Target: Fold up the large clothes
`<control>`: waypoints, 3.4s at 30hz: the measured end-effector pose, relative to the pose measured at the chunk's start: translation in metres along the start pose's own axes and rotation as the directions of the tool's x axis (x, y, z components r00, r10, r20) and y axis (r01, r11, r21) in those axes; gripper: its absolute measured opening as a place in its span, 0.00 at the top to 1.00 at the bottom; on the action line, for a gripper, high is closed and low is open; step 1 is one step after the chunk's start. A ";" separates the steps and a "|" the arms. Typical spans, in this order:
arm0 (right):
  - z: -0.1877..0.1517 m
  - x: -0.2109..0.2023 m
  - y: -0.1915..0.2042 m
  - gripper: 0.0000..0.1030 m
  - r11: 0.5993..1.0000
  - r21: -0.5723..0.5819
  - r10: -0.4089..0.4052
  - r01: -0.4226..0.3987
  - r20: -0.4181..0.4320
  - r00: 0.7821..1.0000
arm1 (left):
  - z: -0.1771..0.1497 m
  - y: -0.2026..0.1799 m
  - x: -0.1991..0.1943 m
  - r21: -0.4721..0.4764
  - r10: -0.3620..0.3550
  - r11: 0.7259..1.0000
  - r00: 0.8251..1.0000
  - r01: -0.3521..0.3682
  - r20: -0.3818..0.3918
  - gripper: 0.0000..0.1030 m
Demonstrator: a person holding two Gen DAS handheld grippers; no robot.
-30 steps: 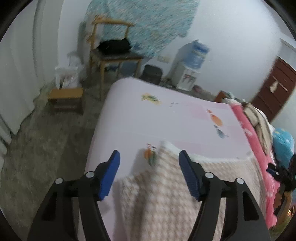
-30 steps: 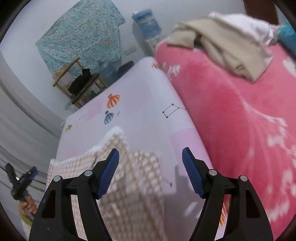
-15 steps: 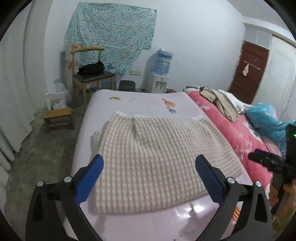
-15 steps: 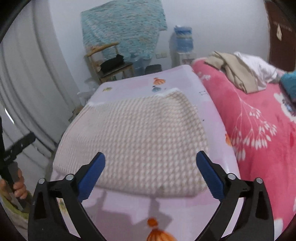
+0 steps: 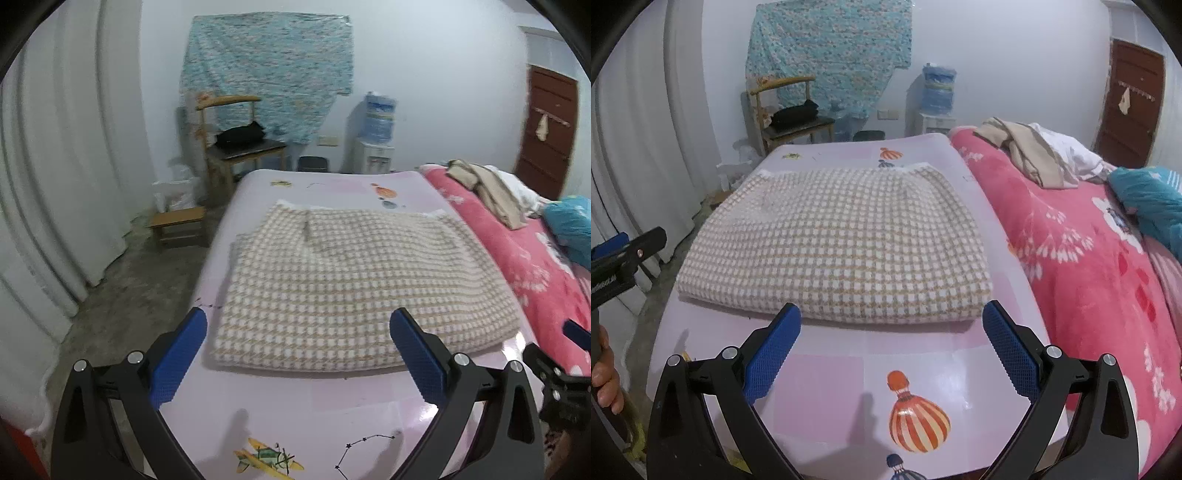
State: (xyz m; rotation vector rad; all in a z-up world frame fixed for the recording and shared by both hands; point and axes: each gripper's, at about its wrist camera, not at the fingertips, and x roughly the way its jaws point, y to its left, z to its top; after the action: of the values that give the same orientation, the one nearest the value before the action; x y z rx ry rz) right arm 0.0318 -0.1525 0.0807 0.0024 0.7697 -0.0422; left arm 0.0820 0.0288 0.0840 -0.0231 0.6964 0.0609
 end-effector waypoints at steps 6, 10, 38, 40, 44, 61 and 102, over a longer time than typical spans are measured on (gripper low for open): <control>0.001 -0.006 -0.005 0.08 0.999 0.054 -0.005 0.004 0.019 1.000 | -0.002 -0.005 0.006 -0.012 0.034 0.999 0.998 -0.035 -0.050 0.05; 0.003 -0.002 -0.004 0.08 0.996 0.084 0.012 -0.012 0.000 1.000 | -0.006 -0.016 0.011 0.014 0.039 0.999 0.996 -0.038 -0.075 0.05; -0.003 0.031 0.012 0.08 0.999 0.051 -0.002 0.009 -0.128 0.992 | -0.024 -0.040 0.048 0.071 0.062 0.996 0.966 -0.046 -0.251 0.05; -0.003 0.032 0.011 0.08 0.999 0.051 -0.005 0.011 -0.134 0.991 | -0.024 -0.039 0.049 0.070 0.061 0.997 0.965 -0.044 -0.254 0.05; -0.003 0.034 0.012 0.08 0.999 0.050 -0.010 0.017 -0.140 0.990 | -0.024 -0.038 0.050 0.067 0.059 0.997 0.965 -0.043 -0.256 0.05; -0.003 0.035 0.013 0.08 0.999 0.046 -0.012 0.018 -0.142 0.990 | -0.024 -0.037 0.050 0.063 0.060 0.997 0.964 -0.045 -0.260 0.05; -0.005 0.040 0.014 0.08 0.996 0.074 -0.028 0.040 -0.159 0.987 | -0.026 -0.037 0.050 0.066 0.050 0.997 0.963 -0.034 -0.266 0.05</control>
State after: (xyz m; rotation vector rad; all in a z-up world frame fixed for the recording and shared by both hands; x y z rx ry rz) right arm 0.0576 -0.1394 0.0493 0.0664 0.9260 -0.1055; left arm 0.1059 -0.0064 0.0323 0.0426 0.9691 0.0782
